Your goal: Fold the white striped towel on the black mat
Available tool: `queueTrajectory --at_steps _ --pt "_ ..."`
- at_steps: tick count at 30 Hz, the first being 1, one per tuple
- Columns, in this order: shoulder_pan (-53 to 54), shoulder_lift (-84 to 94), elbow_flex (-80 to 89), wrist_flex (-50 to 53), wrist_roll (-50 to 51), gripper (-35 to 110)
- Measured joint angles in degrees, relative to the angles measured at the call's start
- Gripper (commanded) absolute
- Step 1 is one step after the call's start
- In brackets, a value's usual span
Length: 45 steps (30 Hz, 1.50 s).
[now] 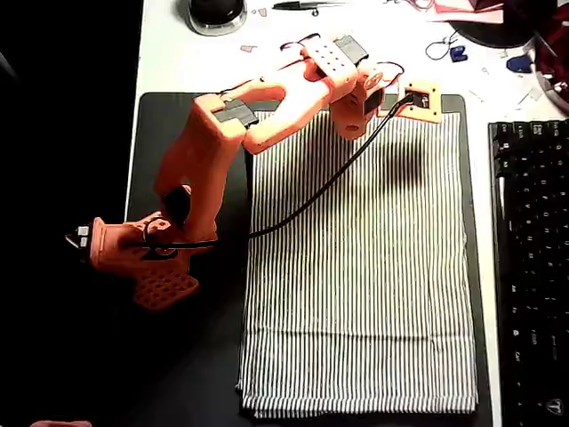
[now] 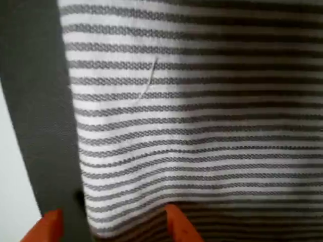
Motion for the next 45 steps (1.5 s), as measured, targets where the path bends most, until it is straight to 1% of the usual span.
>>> queueTrajectory --at_steps 3,6,7,14,19,30,33,37,45 --pt "0.97 -2.64 -1.58 0.35 0.0 18" --pt "1.49 -4.31 -3.34 0.53 -0.09 7" --pt "1.58 -4.66 -3.78 0.7 -0.09 0" --pt "1.85 -5.27 -5.71 1.85 -0.09 0" --pt "2.29 -4.04 -5.8 4.57 -0.09 0" --pt "4.75 10.28 -4.31 14.59 -0.26 0" --pt "7.91 15.29 -2.55 17.14 -1.93 0" --pt "13.89 23.03 0.26 19.42 -6.59 0" --pt "29.62 37.35 6.86 22.06 -19.16 0"
